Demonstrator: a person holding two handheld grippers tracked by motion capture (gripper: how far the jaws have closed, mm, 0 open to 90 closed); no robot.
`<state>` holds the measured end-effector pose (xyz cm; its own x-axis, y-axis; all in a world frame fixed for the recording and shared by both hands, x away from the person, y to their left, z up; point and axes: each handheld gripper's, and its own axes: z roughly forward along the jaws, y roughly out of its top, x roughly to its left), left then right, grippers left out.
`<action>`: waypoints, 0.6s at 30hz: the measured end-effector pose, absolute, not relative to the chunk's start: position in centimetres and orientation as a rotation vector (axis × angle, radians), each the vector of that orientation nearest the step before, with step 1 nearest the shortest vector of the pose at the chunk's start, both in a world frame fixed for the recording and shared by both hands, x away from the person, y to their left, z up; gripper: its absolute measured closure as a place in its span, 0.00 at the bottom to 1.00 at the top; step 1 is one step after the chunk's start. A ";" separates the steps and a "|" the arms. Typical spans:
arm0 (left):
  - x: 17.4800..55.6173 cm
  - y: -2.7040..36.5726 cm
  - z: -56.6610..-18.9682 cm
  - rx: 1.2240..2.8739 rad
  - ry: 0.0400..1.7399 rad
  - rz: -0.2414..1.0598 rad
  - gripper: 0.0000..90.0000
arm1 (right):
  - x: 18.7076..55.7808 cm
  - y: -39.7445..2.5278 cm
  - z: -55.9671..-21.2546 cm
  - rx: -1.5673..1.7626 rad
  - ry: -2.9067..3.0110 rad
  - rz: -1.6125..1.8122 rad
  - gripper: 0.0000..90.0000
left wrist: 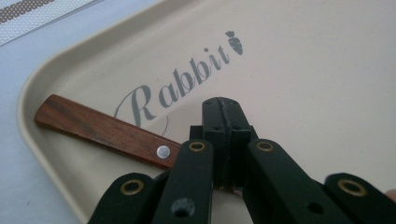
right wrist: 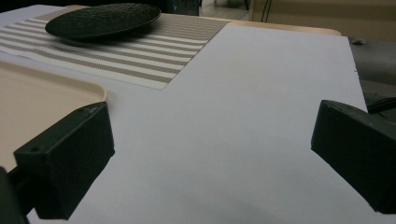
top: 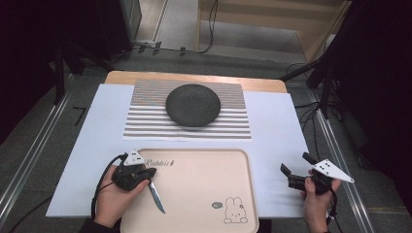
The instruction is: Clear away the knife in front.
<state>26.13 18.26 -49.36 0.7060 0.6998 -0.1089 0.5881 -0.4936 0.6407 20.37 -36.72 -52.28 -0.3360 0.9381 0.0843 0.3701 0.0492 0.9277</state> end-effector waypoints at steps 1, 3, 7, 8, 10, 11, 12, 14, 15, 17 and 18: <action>26.1 18.4 -49.3 2.246 0.976 0.215 1.00 | 20.4 -36.7 -52.3 1.315 1.760 1.277 0.00; 26.1 18.7 -49.3 2.242 0.982 0.215 1.00 | 20.4 -36.7 -52.3 1.316 1.760 1.278 0.00; 26.1 19.2 -49.3 2.237 0.992 0.216 1.00 | 20.4 -36.7 -52.3 1.316 1.759 1.279 0.00; 26.1 19.4 -49.3 2.239 0.993 0.217 1.00 | 20.4 -36.7 -52.3 1.316 1.759 1.280 0.00; 26.0 19.6 -49.3 2.235 0.997 0.222 1.00 | 20.4 -36.7 -52.3 1.315 1.760 1.279 0.00; 26.0 19.7 -49.3 2.238 0.997 0.224 1.00 | 20.4 -36.7 -52.3 1.316 1.759 1.280 0.00; 26.0 19.9 -49.3 2.230 1.005 0.227 1.00 | 20.4 -36.7 -52.3 1.316 1.759 1.280 0.00; 26.0 20.1 -49.2 2.235 1.005 0.234 1.00 | 20.4 -36.7 -52.3 1.316 1.759 1.280 0.00; 26.0 20.2 -49.2 2.235 1.009 0.235 1.00 | 20.4 -36.7 -52.3 1.316 1.759 1.280 0.00; 26.1 20.4 -49.2 2.234 1.010 0.239 1.00 | 20.4 -36.7 -52.3 1.315 1.761 1.279 0.00; 26.1 20.5 -49.2 2.236 1.013 0.242 1.00 | 20.4 -36.7 -52.3 1.315 1.761 1.279 0.00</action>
